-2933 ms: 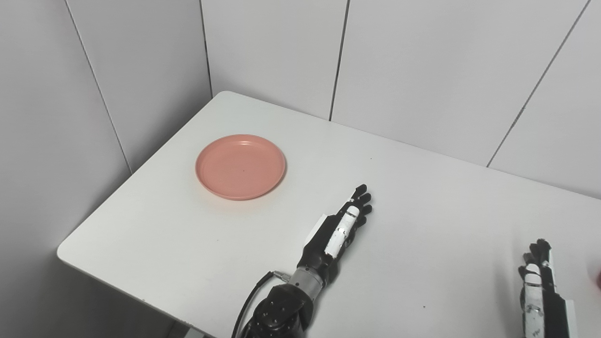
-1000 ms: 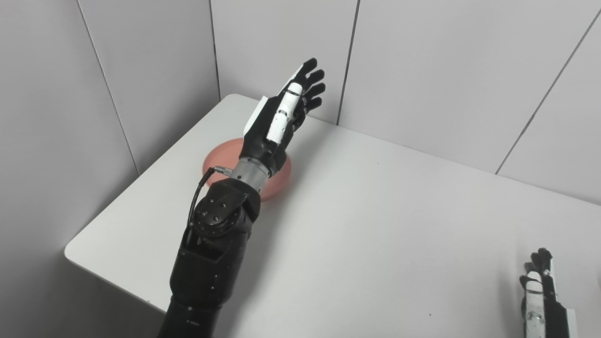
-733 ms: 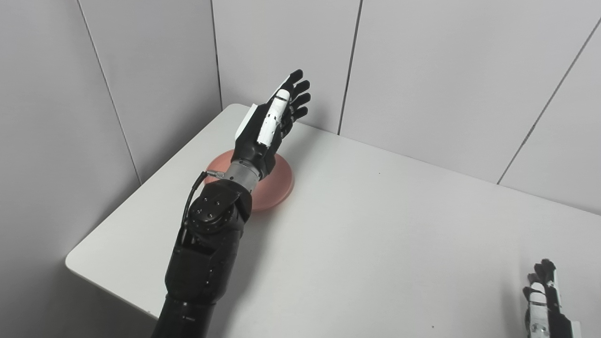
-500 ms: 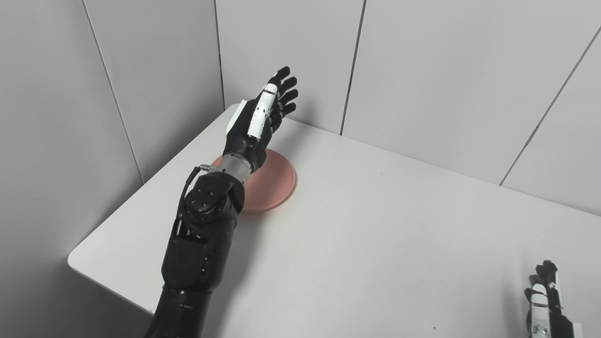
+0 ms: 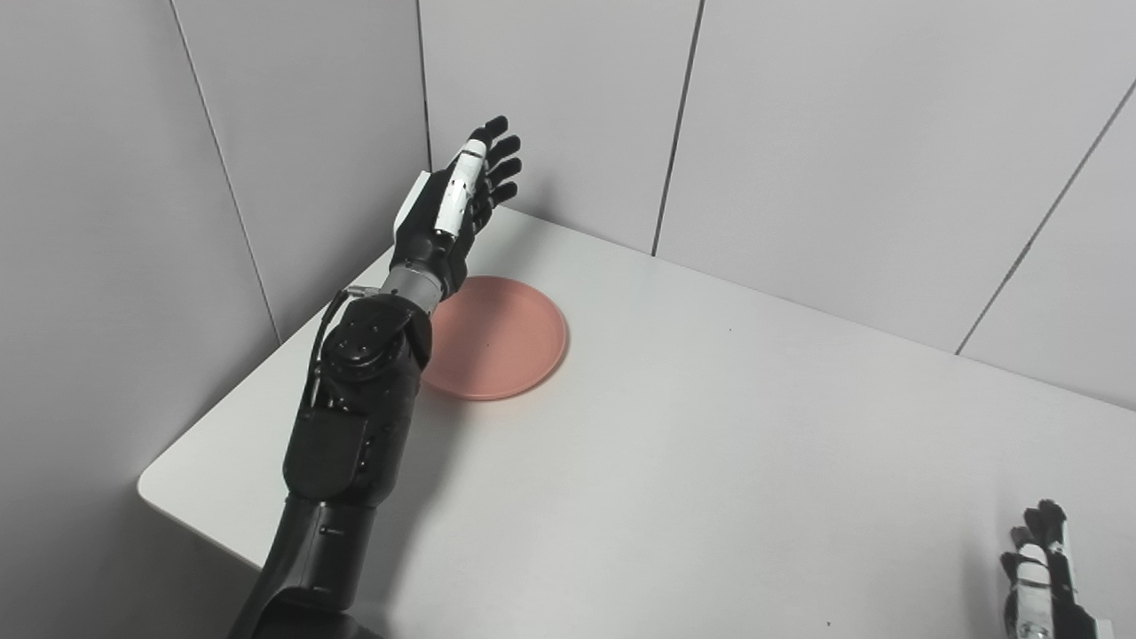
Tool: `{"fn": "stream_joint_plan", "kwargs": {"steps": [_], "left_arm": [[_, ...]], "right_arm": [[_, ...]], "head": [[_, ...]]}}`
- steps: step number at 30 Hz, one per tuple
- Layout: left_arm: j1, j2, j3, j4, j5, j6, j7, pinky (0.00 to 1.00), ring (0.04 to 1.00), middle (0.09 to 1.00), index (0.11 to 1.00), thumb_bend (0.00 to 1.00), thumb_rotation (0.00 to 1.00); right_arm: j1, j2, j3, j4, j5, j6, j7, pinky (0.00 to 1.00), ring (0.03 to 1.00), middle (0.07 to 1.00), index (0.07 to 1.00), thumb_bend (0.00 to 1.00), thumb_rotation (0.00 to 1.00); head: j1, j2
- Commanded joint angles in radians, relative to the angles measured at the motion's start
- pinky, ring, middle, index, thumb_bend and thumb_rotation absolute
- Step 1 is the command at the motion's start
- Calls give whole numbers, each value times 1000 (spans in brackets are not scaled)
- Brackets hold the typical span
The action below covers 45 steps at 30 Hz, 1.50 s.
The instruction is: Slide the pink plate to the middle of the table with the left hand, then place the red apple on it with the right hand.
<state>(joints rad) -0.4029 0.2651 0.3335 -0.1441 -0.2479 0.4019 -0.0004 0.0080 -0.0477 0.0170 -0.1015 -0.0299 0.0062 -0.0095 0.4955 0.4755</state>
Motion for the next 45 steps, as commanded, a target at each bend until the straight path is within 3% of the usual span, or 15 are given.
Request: {"fn": "stream_joint_plan", "kwargs": {"steps": [1,11,19,26,33,45], "left_arm": [[-56,32,12,3,-1,-41,11,900,907,907,885,356,1000],[-68,46,62,75,-41,-33,21,909,911,908,881,347,1000],[-71,77,90,153,-66,-63,7,928,920,918,897,353,1000],[-75,105,114,211,-87,-97,0,884,896,894,877,327,1000],[-78,134,137,255,-103,-95,7,878,899,897,881,305,1000],[-66,158,159,325,-119,-133,0,924,900,893,873,325,1000]], "right_arm": [[-18,-9,-1,-33,-5,-17,10,1000,1000,1000,1000,0,1000],[-15,-11,-1,-51,15,4,14,1000,1000,1000,1000,0,1000],[-16,-11,-1,-52,18,3,12,1000,1000,1000,1000,0,1000],[-16,-14,-2,-48,18,-8,12,1000,1000,1000,1000,0,1000],[-14,-24,-1,-52,19,-7,18,1000,1000,1000,1000,0,1000],[-13,-25,-1,-61,24,8,17,1000,1000,1000,1000,0,1000]], "head": [[1,0],[10,1],[12,2],[19,1],[24,2],[27,3]]}}
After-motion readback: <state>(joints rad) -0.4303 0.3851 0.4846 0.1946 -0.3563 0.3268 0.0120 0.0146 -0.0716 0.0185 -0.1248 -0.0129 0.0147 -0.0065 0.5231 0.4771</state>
